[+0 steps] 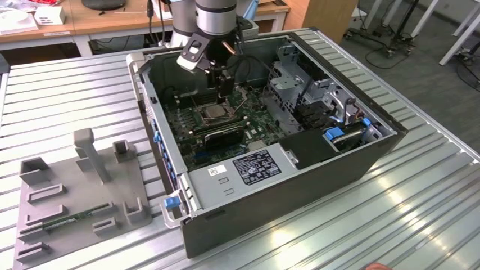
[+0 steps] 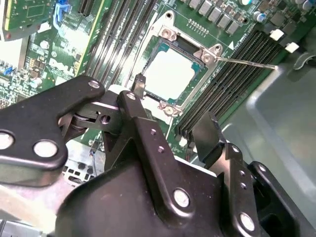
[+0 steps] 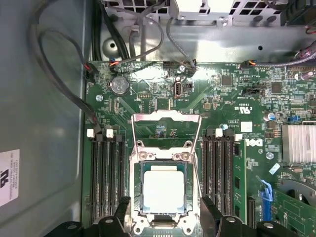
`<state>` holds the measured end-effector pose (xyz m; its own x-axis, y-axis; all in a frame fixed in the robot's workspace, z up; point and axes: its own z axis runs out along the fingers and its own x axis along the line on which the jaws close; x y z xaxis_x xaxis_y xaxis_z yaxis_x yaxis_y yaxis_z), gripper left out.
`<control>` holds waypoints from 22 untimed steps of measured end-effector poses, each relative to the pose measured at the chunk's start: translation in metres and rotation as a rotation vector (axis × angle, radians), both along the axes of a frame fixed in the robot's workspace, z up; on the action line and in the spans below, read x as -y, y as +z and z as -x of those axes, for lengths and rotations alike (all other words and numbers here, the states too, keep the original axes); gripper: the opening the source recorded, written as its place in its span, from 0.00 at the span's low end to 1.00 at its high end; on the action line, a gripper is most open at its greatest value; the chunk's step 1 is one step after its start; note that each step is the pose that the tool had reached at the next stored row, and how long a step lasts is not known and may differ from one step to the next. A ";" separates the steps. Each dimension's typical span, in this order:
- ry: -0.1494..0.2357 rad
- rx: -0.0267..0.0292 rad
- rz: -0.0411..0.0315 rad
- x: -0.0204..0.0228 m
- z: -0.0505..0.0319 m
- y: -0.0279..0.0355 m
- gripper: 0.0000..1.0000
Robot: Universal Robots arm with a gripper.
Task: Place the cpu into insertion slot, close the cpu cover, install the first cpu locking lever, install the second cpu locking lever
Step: 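Place the cpu into insertion slot, then close the cpu cover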
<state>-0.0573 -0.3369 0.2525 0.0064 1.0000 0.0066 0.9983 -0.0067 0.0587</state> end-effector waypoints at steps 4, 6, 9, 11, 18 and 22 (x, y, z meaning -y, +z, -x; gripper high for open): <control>0.000 0.0000 0.0000 0.0000 0.0000 0.0002 0.66; 0.000 0.0000 0.0001 0.0000 0.0000 0.0003 0.66; 0.000 -0.0002 0.0002 0.0000 0.0000 0.0015 0.66; 0.000 0.0000 0.0000 0.0000 0.0000 0.0018 0.66; 0.000 0.0000 0.0003 0.0000 0.0000 0.0031 0.66; 0.000 -0.0001 0.0003 0.0000 0.0000 0.0032 0.66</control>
<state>-0.0574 -0.3369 0.2558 0.0064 1.0000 0.0063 0.9983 -0.0067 0.0586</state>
